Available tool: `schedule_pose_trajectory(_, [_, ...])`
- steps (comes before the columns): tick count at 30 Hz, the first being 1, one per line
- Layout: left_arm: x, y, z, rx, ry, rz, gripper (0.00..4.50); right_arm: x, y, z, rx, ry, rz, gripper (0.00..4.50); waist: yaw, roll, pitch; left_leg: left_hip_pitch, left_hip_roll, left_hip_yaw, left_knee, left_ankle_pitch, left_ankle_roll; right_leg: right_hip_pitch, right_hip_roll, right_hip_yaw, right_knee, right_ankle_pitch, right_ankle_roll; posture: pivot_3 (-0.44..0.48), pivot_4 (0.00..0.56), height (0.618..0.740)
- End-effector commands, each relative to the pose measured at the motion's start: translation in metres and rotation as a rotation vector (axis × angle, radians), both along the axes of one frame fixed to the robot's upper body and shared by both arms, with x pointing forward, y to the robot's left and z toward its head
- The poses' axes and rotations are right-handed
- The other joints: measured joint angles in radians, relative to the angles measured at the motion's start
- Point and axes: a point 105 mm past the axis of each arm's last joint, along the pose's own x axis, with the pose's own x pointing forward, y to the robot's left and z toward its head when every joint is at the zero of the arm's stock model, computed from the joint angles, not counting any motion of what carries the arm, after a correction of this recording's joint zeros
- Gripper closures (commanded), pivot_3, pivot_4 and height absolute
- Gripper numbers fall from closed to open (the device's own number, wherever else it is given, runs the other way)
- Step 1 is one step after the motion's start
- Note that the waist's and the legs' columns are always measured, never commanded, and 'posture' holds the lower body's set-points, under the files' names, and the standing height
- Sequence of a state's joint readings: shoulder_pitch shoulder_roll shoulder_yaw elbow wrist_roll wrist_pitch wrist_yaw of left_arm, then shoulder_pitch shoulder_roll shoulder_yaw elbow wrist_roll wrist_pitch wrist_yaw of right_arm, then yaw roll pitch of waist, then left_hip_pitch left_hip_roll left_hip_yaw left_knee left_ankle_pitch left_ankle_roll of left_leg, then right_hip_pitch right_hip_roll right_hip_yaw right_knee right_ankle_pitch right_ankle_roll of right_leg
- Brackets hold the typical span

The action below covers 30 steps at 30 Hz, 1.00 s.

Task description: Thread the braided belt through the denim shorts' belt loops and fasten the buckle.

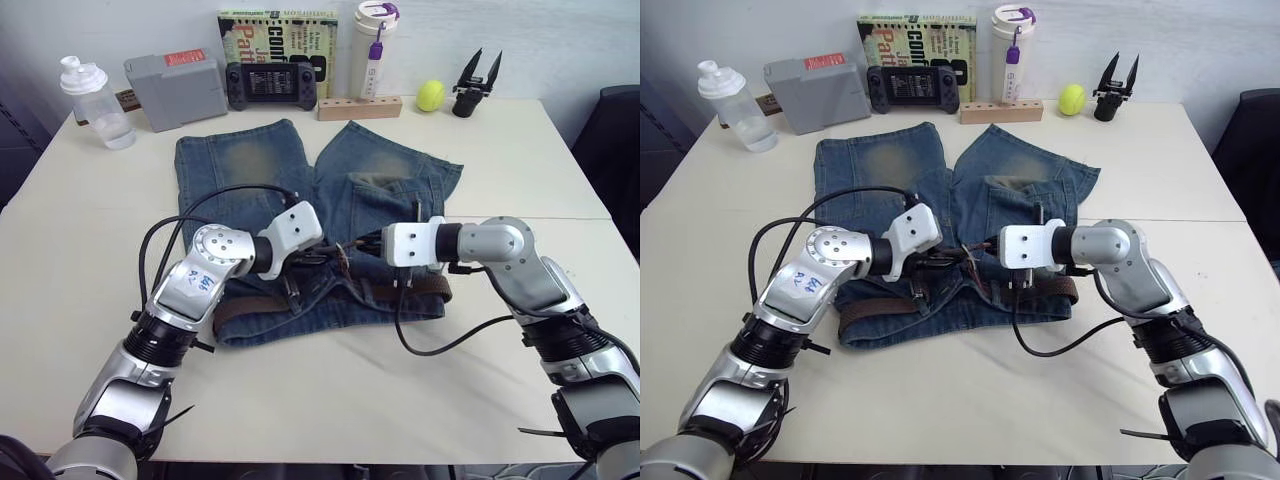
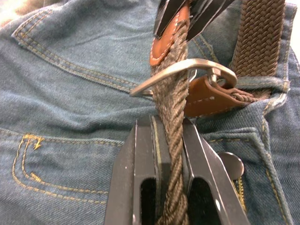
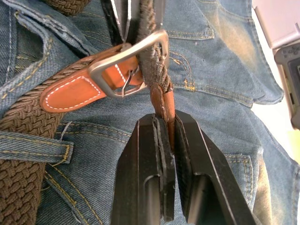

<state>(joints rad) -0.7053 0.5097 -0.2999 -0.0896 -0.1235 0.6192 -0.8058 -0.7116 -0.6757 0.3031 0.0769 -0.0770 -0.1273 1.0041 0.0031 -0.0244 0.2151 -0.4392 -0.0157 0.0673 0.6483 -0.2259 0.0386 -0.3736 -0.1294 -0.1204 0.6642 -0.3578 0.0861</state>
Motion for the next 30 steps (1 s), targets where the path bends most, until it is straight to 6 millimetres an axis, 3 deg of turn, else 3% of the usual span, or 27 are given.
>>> schedule_pose_trajectory(1, [0.005, 0.001, 0.019, -0.034, -0.043, 0.018, 4.06, -0.001, -0.001, 0.025, -0.020, -0.133, 0.047, 4.46, -0.001, 0.000, 0.000, 0.000, 0.000, 0.000, 0.000, 0.000, 0.000, 0.000, 0.000, 0.000, 0.000, 0.000, 0.000, 0.000, 0.150, 0.697])
schedule_pose_trajectory(2, [0.003, 0.003, 0.025, -0.077, -0.010, 0.013, 3.57, 0.000, -0.005, 0.029, -0.045, -0.173, 0.052, 4.50, -0.001, 0.000, 0.000, 0.000, 0.000, 0.000, 0.000, 0.000, 0.000, 0.000, 0.000, 0.000, 0.000, 0.000, 0.000, 0.000, 0.150, 0.697])
schedule_pose_trajectory(4, [0.000, 0.008, 0.033, -0.119, 0.039, 0.008, 3.11, 0.003, -0.013, 0.034, -0.084, -0.224, 0.058, 4.50, -0.001, 0.000, 0.000, 0.000, 0.000, 0.000, 0.000, 0.000, 0.000, 0.000, 0.000, 0.000, 0.000, 0.000, 0.000, 0.000, 0.150, 0.697])
schedule_pose_trajectory(6, [-0.001, 0.019, 0.036, -0.073, 0.045, 0.017, 2.26, 0.005, -0.020, 0.038, -0.121, -0.249, 0.060, 4.50, -0.001, 0.000, 0.000, 0.000, 0.000, 0.000, 0.000, 0.000, 0.000, 0.000, 0.000, 0.000, 0.000, 0.000, 0.000, 0.000, 0.150, 0.697])
schedule_pose_trajectory(8, [-0.003, 0.030, 0.053, -0.103, 0.065, 0.037, 1.50, 0.010, -0.033, 0.048, -0.172, -0.281, 0.053, 4.50, -0.002, 0.000, 0.000, 0.000, 0.000, 0.000, 0.000, 0.000, 0.000, 0.000, 0.000, 0.000, 0.000, 0.000, 0.000, 0.000, 0.150, 0.697])
schedule_pose_trajectory(11, [-0.009, 0.041, 0.068, -0.144, 0.088, 0.050, 0.66, 0.014, -0.048, 0.063, -0.201, -0.311, 0.038, 4.50, -0.003, 0.000, 0.000, 0.000, 0.000, 0.000, 0.000, 0.000, 0.000, 0.000, 0.000, 0.000, 0.000, 0.000, 0.000, 0.000, 0.150, 0.697])
schedule_pose_trajectory(12, [-0.012, 0.045, 0.072, -0.156, 0.097, 0.054, 0.06, 0.015, -0.054, 0.067, -0.218, -0.318, 0.026, 4.50, -0.004, 0.000, 0.000, 0.000, 0.000, 0.000, 0.000, 0.000, 0.000, 0.000, 0.000, 0.000, 0.000, 0.000, 0.000, 0.000, 0.150, 0.697])
schedule_pose_trajectory(14, [-0.016, 0.050, 0.076, -0.182, 0.113, 0.065, 0.02, 0.017, -0.062, 0.073, -0.233, -0.333, 0.003, 4.50, -0.004, 0.000, 0.000, 0.000, 0.000, 0.000, 0.000, 0.000, 0.000, -0.001, 0.000, 0.000, 0.000, 0.000, 0.000, 0.000, 0.150, 0.697])
schedule_pose_trajectory(17, [-0.016, 0.049, 0.077, -0.204, 0.120, 0.081, 0.02, 0.018, -0.056, 0.080, -0.210, -0.342, 0.017, 4.50, -0.004, 0.000, 0.000, 0.000, 0.000, 0.000, 0.000, 0.000, 0.000, -0.001, 0.000, 0.000, -0.001, 0.000, 0.000, 0.000, 0.150, 0.697])
schedule_pose_trajectory(23, [-0.017, 0.016, 0.072, -0.198, 0.103, 0.043, 0.02, 0.019, -0.029, 0.086, -0.134, -0.282, 0.042, 4.50, -0.004, 0.000, 0.000, 0.000, 0.000, 0.000, 0.001, 0.000, 0.000, 0.000, 0.000, 0.000, -0.001, 0.000, 0.000, 0.000, 0.150, 0.697])
schedule_pose_trajectory(26, [-0.012, -0.001, 0.063, -0.163, 0.074, 0.045, 0.02, 0.021, -0.022, 0.090, -0.097, -0.259, 0.029, 4.50, -0.002, 0.000, 0.000, 0.000, 0.000, -0.001, 0.001, 0.000, 0.000, 0.000, 0.000, 0.000, 0.000, 0.000, 0.000, 0.000, 0.150, 0.697])
schedule_pose_trajectory(30, [-0.005, -0.010, 0.061, -0.158, 0.047, 0.079, 0.02, 0.020, -0.021, 0.089, -0.083, -0.234, 0.014, 4.50, -0.002, 0.000, 0.000, -0.001, 0.000, -0.001, 0.001, 0.000, 0.000, 0.000, 0.000, -0.001, 0.001, 0.000, 0.000, 0.000, 0.150, 0.697])
